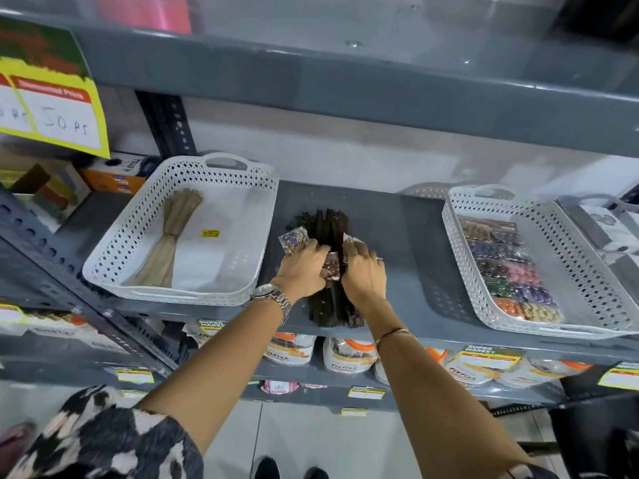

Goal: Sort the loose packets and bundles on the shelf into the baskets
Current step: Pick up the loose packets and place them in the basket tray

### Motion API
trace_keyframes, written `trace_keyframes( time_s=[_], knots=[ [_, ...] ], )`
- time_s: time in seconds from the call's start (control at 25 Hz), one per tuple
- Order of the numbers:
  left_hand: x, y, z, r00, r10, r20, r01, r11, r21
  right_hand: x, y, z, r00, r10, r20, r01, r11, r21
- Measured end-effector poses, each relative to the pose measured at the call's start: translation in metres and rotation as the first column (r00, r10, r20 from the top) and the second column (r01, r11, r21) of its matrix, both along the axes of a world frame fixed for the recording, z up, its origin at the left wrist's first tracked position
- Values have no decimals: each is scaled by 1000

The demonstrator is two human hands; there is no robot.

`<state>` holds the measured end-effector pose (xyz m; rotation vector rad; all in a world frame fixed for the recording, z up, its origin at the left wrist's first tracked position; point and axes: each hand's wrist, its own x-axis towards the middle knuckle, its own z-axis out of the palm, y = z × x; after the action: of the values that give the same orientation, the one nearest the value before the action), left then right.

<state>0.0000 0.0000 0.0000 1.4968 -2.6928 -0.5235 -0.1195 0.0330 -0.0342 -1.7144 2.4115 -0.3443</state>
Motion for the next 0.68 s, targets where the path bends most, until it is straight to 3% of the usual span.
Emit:
trace_keyframes(
  time_s=[0.12,0.28,0.36,0.44,0.52,0.6,0.68],
  knots=[
    [-7,-14,-10,996,-19,-83,14,998,-65,-19,12,-7,986,-164,24,165,985,-49],
    [-44,1,-17,975,-132,-178,112,987,-118,-43,33,-21,983,-185,13,186,982,-41],
    [-70,20,-28,963,-203,-179,191,978,-77,-61,43,-20,961,-225,160,242,966,-92],
    [-92,31,-38,953,-231,-193,228,973,-39,-87,52,-13,879,-303,369,370,921,-125],
    [-102,34,-44,952,-254,-169,249,967,-50,-106,55,-2,821,-374,431,449,890,-82],
    [-98,29,-45,952,-293,-87,289,955,-61,-107,44,6,875,-340,346,392,915,-93],
    [-83,17,-38,962,-263,-69,255,961,-106,-90,22,13,942,-181,281,220,969,-112]
  ],
)
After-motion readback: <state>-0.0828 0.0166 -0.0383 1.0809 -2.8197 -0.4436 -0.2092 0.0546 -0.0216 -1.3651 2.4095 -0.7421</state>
